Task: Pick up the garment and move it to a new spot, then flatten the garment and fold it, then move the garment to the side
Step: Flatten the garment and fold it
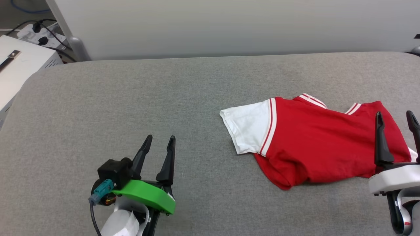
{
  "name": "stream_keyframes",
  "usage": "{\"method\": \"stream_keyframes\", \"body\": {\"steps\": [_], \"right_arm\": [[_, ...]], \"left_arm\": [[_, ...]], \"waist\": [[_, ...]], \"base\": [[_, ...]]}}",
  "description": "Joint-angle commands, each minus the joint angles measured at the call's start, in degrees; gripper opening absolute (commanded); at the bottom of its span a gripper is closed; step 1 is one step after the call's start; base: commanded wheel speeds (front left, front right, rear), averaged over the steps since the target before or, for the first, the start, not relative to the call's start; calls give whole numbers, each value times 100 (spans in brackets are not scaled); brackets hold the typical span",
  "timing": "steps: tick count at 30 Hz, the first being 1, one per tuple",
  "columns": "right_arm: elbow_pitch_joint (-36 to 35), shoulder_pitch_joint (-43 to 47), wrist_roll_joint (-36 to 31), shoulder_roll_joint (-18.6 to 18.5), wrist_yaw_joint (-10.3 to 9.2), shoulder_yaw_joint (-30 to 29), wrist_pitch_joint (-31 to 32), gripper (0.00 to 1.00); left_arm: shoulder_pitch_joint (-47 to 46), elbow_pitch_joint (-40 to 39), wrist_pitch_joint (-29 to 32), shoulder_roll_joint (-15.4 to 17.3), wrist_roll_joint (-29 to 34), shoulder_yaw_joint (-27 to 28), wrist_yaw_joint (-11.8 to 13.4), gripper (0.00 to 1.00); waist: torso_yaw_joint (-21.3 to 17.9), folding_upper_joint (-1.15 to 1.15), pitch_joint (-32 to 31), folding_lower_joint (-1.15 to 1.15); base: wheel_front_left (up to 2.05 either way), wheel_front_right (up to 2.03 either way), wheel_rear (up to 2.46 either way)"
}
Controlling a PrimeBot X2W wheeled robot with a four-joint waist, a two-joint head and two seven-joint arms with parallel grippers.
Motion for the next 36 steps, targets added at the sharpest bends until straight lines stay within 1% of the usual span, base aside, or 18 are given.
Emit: {"method": "stream_keyframes", "body": {"steps": [1,5,7,9,11,13,16,18,20,22,26,33,36], "right_arm": [[-109,110,24,64,-5,-8,-82,100],[-235,226,58,189,-5,11,-180,100],[-274,241,53,220,-5,13,-206,100],[-304,240,48,248,-5,12,-222,100],[-326,228,32,271,-5,25,-240,100],[-316,209,36,288,-5,24,-264,100],[-240,155,99,321,-5,28,-308,100],[-191,110,104,344,-5,96,-348,100],[-150,60,121,366,-5,190,-391,100],[-94,16,139,382,-5,260,-430,100],[29,-37,159,401,-5,326,-500,100],[196,-111,248,412,-5,412,-586,100],[270,-142,343,413,-5,547,-605,100]], "left_arm": [[3,27,9,11,-86,-47,-16,100],[-330,11,283,83,-166,-341,-16,100],[-622,67,584,126,-169,-423,-14,100],[-995,205,1095,170,-140,-513,16,100],[-1427,398,1777,182,-146,-616,68,100],[-1921,556,2390,191,-147,-770,56,100],[-2627,1050,3485,218,-90,-983,95,100],[-3022,1364,4069,211,-82,-1049,151,100],[-3374,1641,4464,263,-9,-1097,217,100],[-3655,1862,4655,307,75,-1124,281,100],[-3987,2294,4824,326,196,-1162,435,100],[-4288,2891,4965,246,236,-1311,383,100],[-4416,3133,4954,280,349,-1432,353,100]], "waist": [[-133,59,39,0],[-350,59,199,0],[-464,59,310,0],[-580,59,447,0],[-685,59,582,0],[-775,59,722,0],[-908,59,906,0],[-1011,59,1022,0],[-1118,59,1149,0],[-1208,59,1273,0],[-1337,59,1453,0],[-1456,59,1617,0],[-1487,59,1663,0]], "base": [[0,0,0],[0,0,0],[0,0,0],[0,0,0],[0,0,0],[0,0,0],[0,0,0],[0,0,0],[0,0,0],[0,0,0],[0,0,0],[0,0,0],[0,0,0]]}}
